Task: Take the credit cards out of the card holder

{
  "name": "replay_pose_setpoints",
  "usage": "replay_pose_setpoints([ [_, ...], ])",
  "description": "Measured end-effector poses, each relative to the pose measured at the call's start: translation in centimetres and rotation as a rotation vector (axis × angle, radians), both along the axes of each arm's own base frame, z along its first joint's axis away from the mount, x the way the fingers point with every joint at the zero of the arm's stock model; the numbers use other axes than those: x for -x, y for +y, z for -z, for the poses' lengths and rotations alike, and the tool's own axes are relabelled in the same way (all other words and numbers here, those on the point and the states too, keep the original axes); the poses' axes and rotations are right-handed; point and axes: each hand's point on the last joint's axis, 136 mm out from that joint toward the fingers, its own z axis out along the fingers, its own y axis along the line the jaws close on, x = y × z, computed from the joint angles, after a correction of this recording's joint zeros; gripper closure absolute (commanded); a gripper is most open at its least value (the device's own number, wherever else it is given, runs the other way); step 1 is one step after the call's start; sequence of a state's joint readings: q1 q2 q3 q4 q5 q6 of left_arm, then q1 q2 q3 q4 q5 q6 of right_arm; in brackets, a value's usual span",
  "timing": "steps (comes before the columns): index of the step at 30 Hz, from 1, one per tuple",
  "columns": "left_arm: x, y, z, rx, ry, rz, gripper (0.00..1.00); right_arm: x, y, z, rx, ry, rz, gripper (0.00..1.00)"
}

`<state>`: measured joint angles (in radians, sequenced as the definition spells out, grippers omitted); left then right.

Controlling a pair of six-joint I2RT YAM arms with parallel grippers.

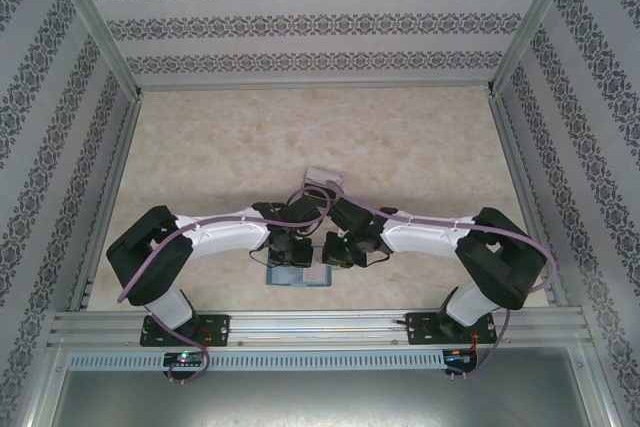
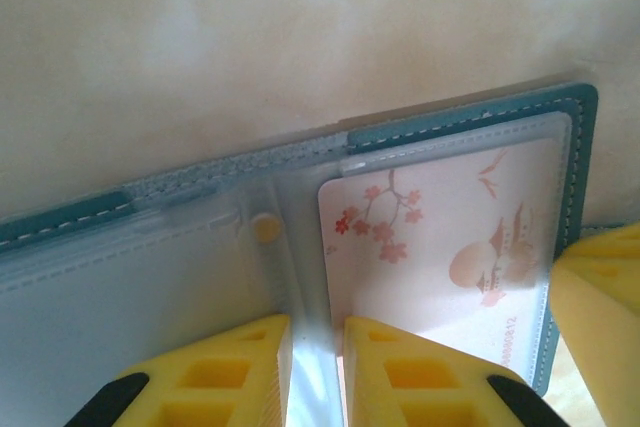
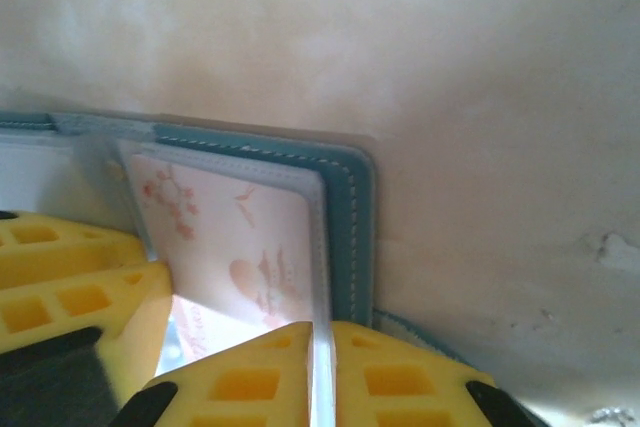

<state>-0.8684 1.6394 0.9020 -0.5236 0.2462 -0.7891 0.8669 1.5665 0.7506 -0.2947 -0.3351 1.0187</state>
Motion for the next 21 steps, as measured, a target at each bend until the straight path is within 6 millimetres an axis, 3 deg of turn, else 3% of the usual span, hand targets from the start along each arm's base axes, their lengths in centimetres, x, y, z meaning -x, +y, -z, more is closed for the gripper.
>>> replay_pose_setpoints([
  [21, 0.0, 1.8, -0.3, -0.114, -0.009, 0.034, 0.81, 0.0, -0.1, 0.3, 0.037, 0.013, -0.026, 0.85],
])
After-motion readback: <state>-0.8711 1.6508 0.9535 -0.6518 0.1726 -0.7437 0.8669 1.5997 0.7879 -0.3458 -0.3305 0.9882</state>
